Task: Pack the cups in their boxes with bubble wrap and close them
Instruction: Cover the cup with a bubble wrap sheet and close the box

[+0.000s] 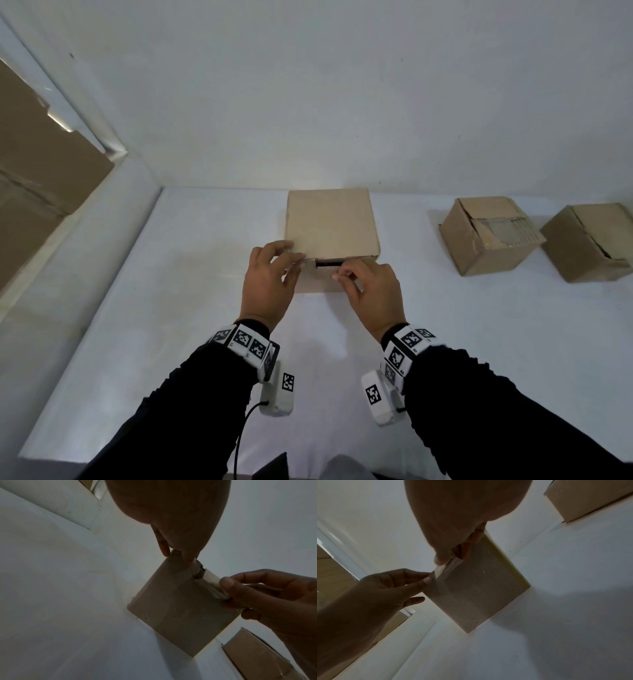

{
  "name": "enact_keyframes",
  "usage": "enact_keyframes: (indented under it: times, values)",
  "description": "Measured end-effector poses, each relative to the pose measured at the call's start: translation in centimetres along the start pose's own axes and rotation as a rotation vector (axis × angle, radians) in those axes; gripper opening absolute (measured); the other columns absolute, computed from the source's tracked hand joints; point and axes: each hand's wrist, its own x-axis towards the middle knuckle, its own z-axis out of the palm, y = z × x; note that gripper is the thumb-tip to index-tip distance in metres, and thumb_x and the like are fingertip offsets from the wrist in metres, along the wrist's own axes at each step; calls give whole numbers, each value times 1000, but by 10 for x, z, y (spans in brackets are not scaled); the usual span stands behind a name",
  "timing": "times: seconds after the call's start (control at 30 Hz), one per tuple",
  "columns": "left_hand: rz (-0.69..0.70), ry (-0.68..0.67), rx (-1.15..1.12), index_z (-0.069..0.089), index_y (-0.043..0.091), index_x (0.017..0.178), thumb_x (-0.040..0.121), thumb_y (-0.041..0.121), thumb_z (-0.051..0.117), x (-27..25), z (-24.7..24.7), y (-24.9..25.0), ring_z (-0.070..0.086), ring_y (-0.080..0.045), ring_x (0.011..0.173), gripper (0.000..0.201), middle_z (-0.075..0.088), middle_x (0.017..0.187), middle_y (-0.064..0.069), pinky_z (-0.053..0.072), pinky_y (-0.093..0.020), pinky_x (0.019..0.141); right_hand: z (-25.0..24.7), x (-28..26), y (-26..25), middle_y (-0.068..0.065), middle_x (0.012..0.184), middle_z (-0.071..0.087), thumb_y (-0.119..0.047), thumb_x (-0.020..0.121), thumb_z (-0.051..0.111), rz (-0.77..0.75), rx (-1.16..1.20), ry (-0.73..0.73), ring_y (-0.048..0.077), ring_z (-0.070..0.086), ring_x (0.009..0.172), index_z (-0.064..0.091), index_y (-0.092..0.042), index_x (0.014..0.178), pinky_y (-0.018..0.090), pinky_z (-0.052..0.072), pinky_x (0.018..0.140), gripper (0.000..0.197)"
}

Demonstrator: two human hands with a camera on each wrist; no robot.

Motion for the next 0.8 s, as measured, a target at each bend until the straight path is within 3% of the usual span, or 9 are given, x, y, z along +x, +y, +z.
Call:
enact_keyframes:
  times: [0.07, 0.17, 0.37, 0.53, 0.67, 0.8]
  values:
    - [17, -12, 32, 72, 22, 98, 89, 25, 61, 0, 0, -1, 49, -20, 99, 15, 61, 115, 2, 57, -37, 66, -1, 4, 1, -7, 88, 70, -24, 89, 68, 0, 5, 3, 19, 63, 73, 67, -21, 90, 39, 48, 64, 3]
    - [12, -20, 51, 72, 22, 97, 89, 27, 59, 0, 1, 0, 49, -21, 101, 16, 60, 115, 2, 56, -37, 64, -1, 2, 4, -3, 95, 68, -32, 84, 67, 8, 34, -42, 19, 64, 81, 69, -21, 97, 35, 52, 70, 18]
    - [5, -38, 73, 72, 22, 97, 87, 25, 65, 1, -3, 2, 50, -22, 103, 12, 60, 117, 3, 55, -36, 66, 0, 2, 8, 2, 97, 70, -23, 90, 65, -40, -37, -16, 23, 65, 83, 71, -17, 102, 37, 54, 70, 15]
    - [154, -53, 128, 70, 15, 105, 87, 20, 69, 2, -5, 0, 49, -28, 115, 19, 58, 127, -7, 45, -31, 94, -5, 8, 5, 2, 90, 72, -23, 90, 62, -111, -80, 26, 23, 64, 78, 73, -15, 97, 33, 52, 69, 15]
    - [115, -111, 115, 68, 21, 114, 89, 27, 58, 3, -3, -2, 51, -25, 115, 28, 58, 128, -5, 51, -30, 81, -4, 4, 10, 2, 90, 71, -20, 88, 65, -139, -48, 23, 22, 64, 80, 75, -15, 95, 34, 53, 68, 13]
    - [107, -122, 114, 68, 23, 114, 90, 32, 54, 5, -3, -3, 51, -24, 113, 30, 59, 126, -3, 55, -35, 77, -2, 5, 11, 2, 92, 71, -21, 90, 64, -96, -19, 5, 23, 65, 82, 74, -16, 97, 36, 54, 70, 14]
